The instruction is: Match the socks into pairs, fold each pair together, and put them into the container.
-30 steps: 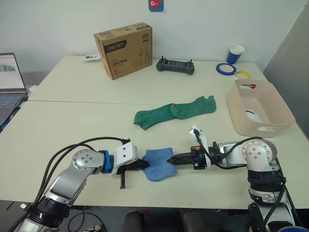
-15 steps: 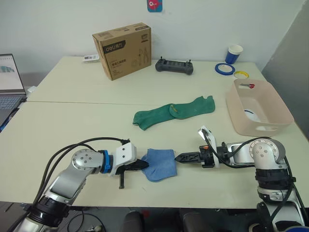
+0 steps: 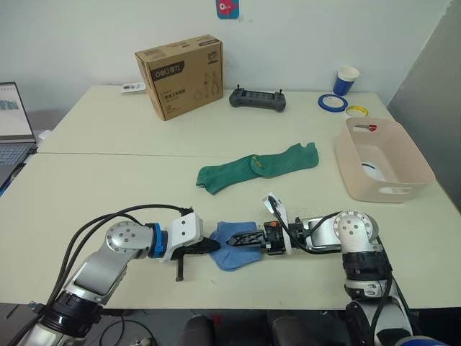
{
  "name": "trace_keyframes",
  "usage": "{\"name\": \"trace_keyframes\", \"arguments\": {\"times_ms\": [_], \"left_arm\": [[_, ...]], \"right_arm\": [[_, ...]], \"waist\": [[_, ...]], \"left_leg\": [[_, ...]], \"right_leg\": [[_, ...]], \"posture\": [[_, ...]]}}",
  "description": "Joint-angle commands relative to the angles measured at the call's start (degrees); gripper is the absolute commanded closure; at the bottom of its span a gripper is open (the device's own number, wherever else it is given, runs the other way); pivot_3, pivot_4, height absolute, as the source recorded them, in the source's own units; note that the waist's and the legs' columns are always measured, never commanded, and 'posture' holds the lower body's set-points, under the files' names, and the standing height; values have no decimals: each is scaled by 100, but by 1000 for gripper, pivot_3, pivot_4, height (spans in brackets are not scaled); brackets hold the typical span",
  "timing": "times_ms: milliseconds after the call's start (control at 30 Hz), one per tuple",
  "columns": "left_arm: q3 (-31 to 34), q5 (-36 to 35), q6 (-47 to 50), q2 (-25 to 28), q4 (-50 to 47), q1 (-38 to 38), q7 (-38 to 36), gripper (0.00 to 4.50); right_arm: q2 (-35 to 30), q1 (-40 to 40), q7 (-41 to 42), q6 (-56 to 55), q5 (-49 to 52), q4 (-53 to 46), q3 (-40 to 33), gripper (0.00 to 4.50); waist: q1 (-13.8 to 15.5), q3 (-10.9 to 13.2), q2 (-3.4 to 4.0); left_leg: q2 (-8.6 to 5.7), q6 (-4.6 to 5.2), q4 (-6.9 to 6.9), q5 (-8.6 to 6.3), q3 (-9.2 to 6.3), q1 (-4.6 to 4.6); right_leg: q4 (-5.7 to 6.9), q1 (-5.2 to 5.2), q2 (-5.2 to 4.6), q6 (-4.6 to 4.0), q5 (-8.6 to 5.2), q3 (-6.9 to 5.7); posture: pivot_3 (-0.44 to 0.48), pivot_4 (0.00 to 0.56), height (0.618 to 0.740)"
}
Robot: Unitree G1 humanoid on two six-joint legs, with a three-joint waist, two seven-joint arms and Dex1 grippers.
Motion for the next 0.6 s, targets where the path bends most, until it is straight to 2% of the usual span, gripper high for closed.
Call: {"name": "trace_keyframes", "arguments": {"times_ms": [33,100,300,500,533,600], "left_arm": [[-70,170,82,69,141,103,1,4500],[-70,173,70,72,149,103,-4,4500],[-70,152,55,42,223,-5,-45,4500],[119,-116,180,40,134,-101,-162,4500],[191,-203,216,23,101,-127,-159,4500],[310,-279,119,89,17,-164,-204,4146]], "right_arm": [[-56,-98,-84,40,172,-52,-119,26],[-80,-84,-96,40,165,-75,-142,26],[-35,-53,-154,40,84,-117,-211,2009],[-45,28,-142,-55,-86,-268,-170,4220],[-70,58,-144,-103,-122,-320,-125,4472],[-267,201,49,-455,-219,-617,207,4500]], "waist": [[0,0,0],[2,0,0],[3,0,0],[3,1,1],[2,2,1],[7,2,2]], "left_leg": [[0,0,0,0,0,0],[0,0,0,0,0,0],[0,0,-1,0,0,-1],[-1,0,-1,0,1,-2],[0,0,-1,0,0,-3],[0,0,-2,0,-1,-7]], "right_leg": [[-1,0,0,0,0,0],[-1,0,0,0,0,0],[-1,-1,0,0,0,0],[-2,-1,0,0,0,1],[-2,-2,0,0,0,0],[-4,-5,0,0,-1,-1]], "posture": [[0,150,740],[0,150,740],[0,150,740],[0,150,740],[0,150,740],[0,150,740]]}}
